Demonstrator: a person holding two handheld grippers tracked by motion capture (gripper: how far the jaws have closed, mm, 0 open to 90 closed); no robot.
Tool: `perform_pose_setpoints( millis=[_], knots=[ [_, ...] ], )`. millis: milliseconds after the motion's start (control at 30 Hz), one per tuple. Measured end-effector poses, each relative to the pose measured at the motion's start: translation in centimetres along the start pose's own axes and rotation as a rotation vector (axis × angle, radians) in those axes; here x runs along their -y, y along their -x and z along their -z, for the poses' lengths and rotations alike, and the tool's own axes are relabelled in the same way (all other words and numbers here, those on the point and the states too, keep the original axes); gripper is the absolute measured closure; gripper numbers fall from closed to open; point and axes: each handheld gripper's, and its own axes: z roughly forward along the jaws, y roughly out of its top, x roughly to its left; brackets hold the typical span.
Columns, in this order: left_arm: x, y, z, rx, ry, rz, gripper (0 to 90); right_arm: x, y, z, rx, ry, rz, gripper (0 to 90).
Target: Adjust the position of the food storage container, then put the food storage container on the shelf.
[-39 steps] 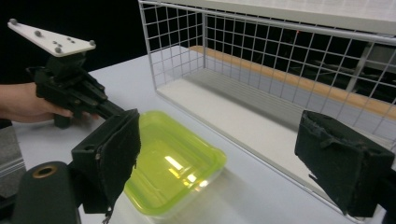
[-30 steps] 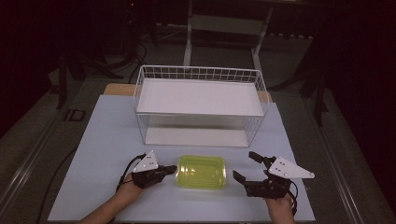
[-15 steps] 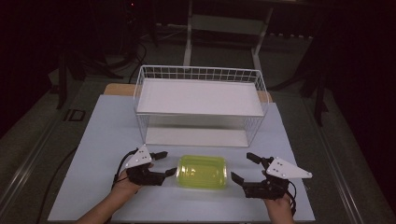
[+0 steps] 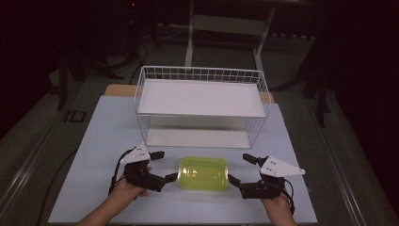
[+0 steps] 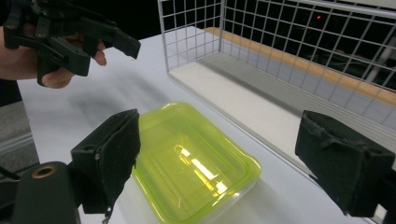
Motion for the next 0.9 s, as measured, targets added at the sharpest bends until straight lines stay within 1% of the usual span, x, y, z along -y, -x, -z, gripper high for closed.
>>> perform_pose_setpoints(
  millis=[67, 100, 133, 167, 200, 233, 300, 367, 400, 433, 467, 500, 533, 567, 600, 633, 700, 733, 767, 800, 833, 867, 900],
  knots=[
    [-0.1, -0.2, -0.3, -0.006, -0.001, 0.0, 4.4, -0.1, 0.1, -0.1, -0.002, 0.002, -0.005, 13.4],
    [-0.1, -0.3, -0.5, -0.004, -0.004, 0.003, 4.5, -0.2, 0.2, -0.3, 0.001, 0.006, -0.022, 13.2],
    [-0.1, -0.4, -0.7, -0.005, -0.008, -0.002, 4.6, -0.3, 0.4, -0.7, -0.003, -0.007, -0.026, 13.0],
    [-0.1, -0.5, -0.8, -0.01, -0.012, -0.006, 4.6, -0.3, 0.4, -0.7, -0.003, -0.007, -0.026, 13.0],
    [-0.1, -0.7, -1.1, -0.012, -0.021, -0.006, 4.7, -0.5, 0.5, -1.1, 0.01, -0.018, -0.009, 12.4],
    [-0.1, -0.8, -1.2, -0.012, -0.025, -0.004, 4.7, -0.5, 0.5, -1.1, 0.01, -0.018, -0.009, 12.4],
    [0.0, -1.1, -1.7, -0.025, -0.048, 0.01, 4.7, -0.6, 0.7, -1.5, 0.016, -0.028, -0.004, 12.5],
    [0.1, -1.2, -2.0, -0.027, -0.058, 0.025, 4.7, -0.5, 0.9, -1.7, 0.012, -0.016, -0.03, 12.6],
    [0.1, -1.2, -2.0, -0.029, -0.06, 0.021, 4.8, -0.5, 1.0, -1.8, 0.011, -0.02, -0.042, 12.6],
    [0.0, -1.2, -2.1, -0.04, -0.061, 0.023, 4.8, -0.4, 1.1, -2.0, 0.009, -0.023, -0.062, 12.5],
    [0.0, -1.2, -2.2, -0.049, -0.061, 0.027, 4.8, -0.3, 1.1, -2.2, 0.017, -0.023, -0.087, 12.6],
    [0.0, -1.2, -2.2, -0.049, -0.061, 0.027, 4.8, -0.3, 1.1, -2.2, 0.017, -0.023, -0.087, 12.6],
    [-0.1, -1.4, -2.3, -0.053, -0.063, 0.04, 4.8, -0.3, 1.3, -2.5, 0.027, -0.035, -0.109, 13.4],
    [-0.1, -1.5, -2.3, -0.049, -0.055, 0.042, 5.3, 0.1, 1.6, -3.0, -0.011, -0.043, -0.137, 14.0],
    [0.1, -1.7, -2.4, -0.038, -0.049, 0.048, 7.0, 0.3, 1.6, -3.2, -0.01, -0.043, -0.142, 14.2],
    [0.2, -1.8, -2.4, -0.041, -0.05, 0.055, 7.7, 0.6, 1.5, -3.5, 0.003, -0.063, -0.136, 14.2],
    [0.6, -2.1, -2.7, -0.055, -0.068, 0.072, 7.7, 1.1, 1.5, -3.8, 0.015, -0.072, -0.131, 14.2],
    [0.8, -2.2, -2.9, -0.066, -0.078, 0.087, 8.3, 1.4, 1.5, -3.9, 0.026, -0.079, -0.138, 14.2],
    [1.0, -2.2, -3.1, -0.089, -0.086, 0.093, 11.4, 1.7, 1.6, -4.1, 0.026, -0.088, -0.146, 14.2],
    [1.3, -2.3, -3.3, -0.094, -0.099, 0.104, 14.4, 2.0, 1.7, -4.3, 0.028, -0.098, -0.15, 14.6],
    [1.5, -2.3, -3.5, -0.092, -0.112, 0.115, 14.7, 2.2, 1.9, -4.5, 0.035, -0.11, -0.154, 15.5],
    [1.7, -2.3, -3.6, -0.091, -0.12, 0.126, 14.8, 2.4, 2.0, -4.7, 0.035, -0.118, -0.161, 20.6],
    [1.9, -2.4, -3.8, -0.086, -0.133, 0.142, 15.9, 2.6, 2.2, -4.8, 0.03, -0.13, -0.168, 23.1]
  ],
)
